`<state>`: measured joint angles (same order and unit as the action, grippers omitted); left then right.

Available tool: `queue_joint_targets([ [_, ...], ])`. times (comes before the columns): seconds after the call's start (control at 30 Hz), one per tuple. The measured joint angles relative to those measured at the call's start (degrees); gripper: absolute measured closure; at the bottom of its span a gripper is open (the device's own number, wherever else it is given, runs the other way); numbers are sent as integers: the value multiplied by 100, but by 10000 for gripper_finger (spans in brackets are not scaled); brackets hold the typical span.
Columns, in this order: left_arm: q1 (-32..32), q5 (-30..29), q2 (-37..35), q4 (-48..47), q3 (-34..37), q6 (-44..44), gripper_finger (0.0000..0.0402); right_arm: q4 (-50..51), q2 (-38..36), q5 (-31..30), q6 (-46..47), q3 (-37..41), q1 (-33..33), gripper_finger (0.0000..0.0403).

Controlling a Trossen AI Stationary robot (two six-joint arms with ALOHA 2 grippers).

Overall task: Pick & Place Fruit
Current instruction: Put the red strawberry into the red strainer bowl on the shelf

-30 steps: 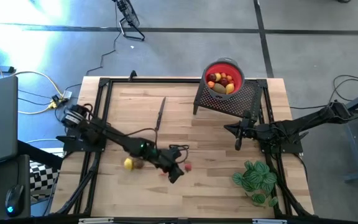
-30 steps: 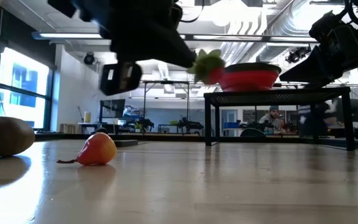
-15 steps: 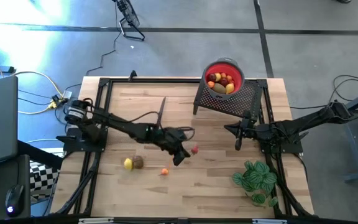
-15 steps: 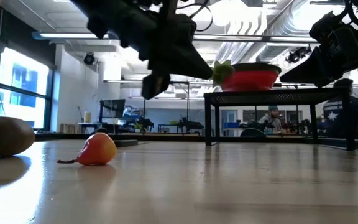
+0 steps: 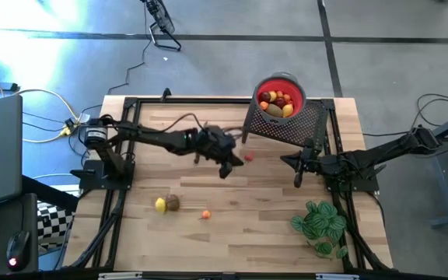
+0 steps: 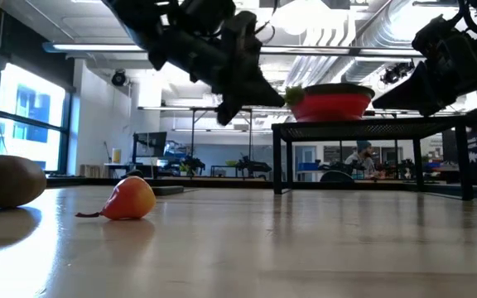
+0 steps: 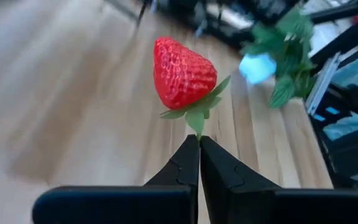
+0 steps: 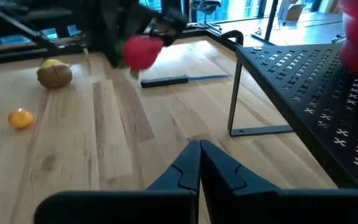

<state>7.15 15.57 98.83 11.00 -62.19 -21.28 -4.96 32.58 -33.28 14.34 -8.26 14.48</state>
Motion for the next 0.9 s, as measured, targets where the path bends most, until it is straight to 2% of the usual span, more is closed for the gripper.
queue_joint_targets([
  [0.23, 522, 88, -1, -121, -433, 782, 401, -25, -2, -226, 228, -8, 0, 400],
  [0.47, 865, 86, -1, -819, -1020, 1320, 401, -120, 0, -418, 278, -3, 0, 400],
  [0.9, 1325, 60, -1, -975, -1588, 1784, 401, -125, 0, -472, 255, -3, -1, 400],
])
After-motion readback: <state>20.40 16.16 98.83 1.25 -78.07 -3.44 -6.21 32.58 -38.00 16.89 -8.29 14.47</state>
